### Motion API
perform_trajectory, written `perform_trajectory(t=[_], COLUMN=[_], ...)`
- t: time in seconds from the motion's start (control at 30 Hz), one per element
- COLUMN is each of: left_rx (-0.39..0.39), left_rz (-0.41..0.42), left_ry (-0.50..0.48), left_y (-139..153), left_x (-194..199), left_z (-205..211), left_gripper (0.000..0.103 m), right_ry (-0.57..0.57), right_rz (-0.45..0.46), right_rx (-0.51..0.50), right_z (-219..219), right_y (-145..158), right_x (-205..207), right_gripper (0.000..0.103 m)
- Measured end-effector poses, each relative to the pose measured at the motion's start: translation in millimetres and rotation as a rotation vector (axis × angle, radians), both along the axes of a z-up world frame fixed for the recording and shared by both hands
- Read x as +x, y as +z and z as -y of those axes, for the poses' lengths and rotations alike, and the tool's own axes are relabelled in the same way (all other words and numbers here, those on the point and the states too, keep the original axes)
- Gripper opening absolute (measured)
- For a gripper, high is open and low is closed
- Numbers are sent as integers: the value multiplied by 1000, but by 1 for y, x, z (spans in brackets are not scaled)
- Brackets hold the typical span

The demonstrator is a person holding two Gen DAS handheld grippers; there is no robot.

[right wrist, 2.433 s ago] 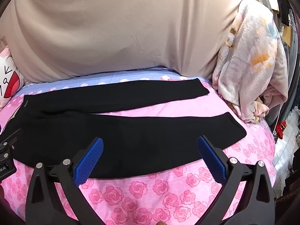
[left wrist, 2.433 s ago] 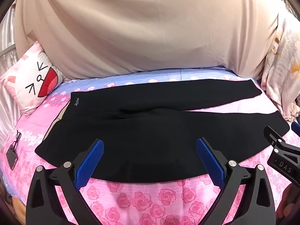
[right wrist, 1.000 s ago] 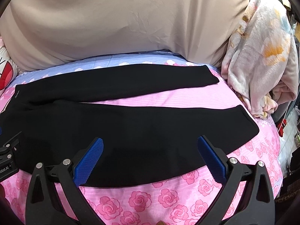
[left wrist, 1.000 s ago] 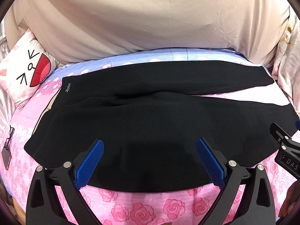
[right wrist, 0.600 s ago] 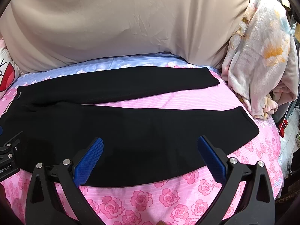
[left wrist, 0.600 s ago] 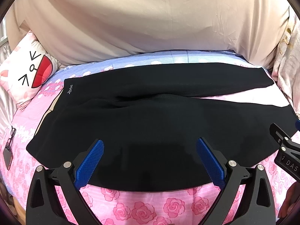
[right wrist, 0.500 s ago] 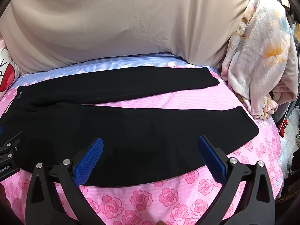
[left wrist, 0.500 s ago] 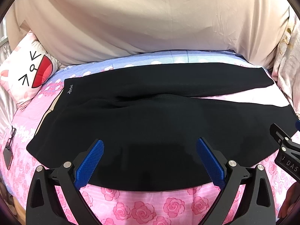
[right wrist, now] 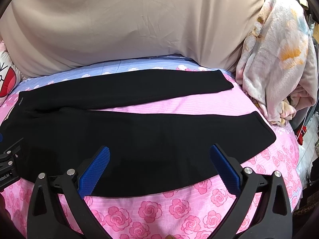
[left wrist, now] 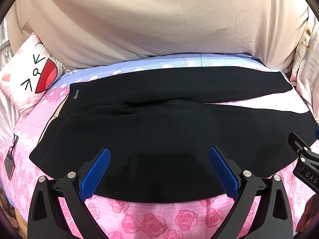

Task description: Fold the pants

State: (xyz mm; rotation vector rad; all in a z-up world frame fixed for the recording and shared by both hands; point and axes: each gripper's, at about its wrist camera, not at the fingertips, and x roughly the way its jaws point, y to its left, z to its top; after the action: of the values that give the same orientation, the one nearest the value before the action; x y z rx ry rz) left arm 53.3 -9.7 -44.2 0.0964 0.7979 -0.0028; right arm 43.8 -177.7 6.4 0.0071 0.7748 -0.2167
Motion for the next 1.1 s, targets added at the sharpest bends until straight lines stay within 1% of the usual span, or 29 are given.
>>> perform_trajectory(t=[0.8,0.97,1.1], left_rx=[0,13,35], left_rz=[-7,27,58], left_ry=[8,15,60], left_y=[-4,5,14], left_x=[7,17,37], left_z=[-8,-14,-29], left_gripper=[97,97,97], right_ry=[1,-6,-5], right_rz=[-8,-9,-13], right_rx=[3,9,38], right_z=[-2,5,23], right_y=[-6,-7,-6], right_x=[7,13,30], right_gripper=[98,98,98])
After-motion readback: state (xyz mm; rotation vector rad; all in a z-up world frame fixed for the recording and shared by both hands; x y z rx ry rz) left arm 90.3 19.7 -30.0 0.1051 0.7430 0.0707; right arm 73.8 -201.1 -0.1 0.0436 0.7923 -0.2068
